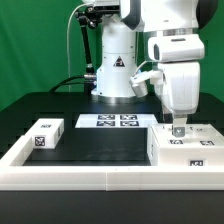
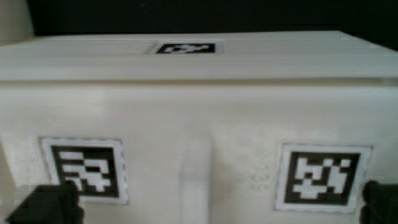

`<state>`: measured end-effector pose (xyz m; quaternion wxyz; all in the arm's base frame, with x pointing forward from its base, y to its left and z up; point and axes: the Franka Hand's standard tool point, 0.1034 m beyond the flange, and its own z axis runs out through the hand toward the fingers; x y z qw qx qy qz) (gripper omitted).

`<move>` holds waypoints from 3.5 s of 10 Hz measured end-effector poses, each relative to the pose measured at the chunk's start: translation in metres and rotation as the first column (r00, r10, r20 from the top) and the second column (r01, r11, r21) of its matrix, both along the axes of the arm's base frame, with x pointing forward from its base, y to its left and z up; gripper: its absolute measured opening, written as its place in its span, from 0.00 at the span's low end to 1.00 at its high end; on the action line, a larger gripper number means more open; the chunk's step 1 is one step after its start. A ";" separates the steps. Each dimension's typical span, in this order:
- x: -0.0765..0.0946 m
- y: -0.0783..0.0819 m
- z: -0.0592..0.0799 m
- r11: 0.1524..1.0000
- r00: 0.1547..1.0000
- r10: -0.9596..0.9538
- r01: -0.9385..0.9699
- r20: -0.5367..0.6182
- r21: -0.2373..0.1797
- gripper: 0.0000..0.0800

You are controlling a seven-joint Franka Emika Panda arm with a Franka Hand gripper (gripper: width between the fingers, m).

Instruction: Assemble cabinet

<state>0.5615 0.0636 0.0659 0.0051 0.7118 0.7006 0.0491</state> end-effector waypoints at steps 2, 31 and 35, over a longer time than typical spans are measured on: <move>-0.014 -0.001 0.016 0.997 0.997 -0.076 0.076 0.006 -0.008 1.00; -0.089 0.039 -0.009 -0.154 -0.138 -0.974 0.985 -0.182 0.080 1.00; -0.090 0.032 -0.037 -0.021 -0.013 -0.993 0.997 -0.114 0.070 1.00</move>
Offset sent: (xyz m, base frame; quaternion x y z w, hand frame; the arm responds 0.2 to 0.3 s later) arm -0.0437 -0.0011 0.0329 -0.0244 -0.0305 0.1122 0.9929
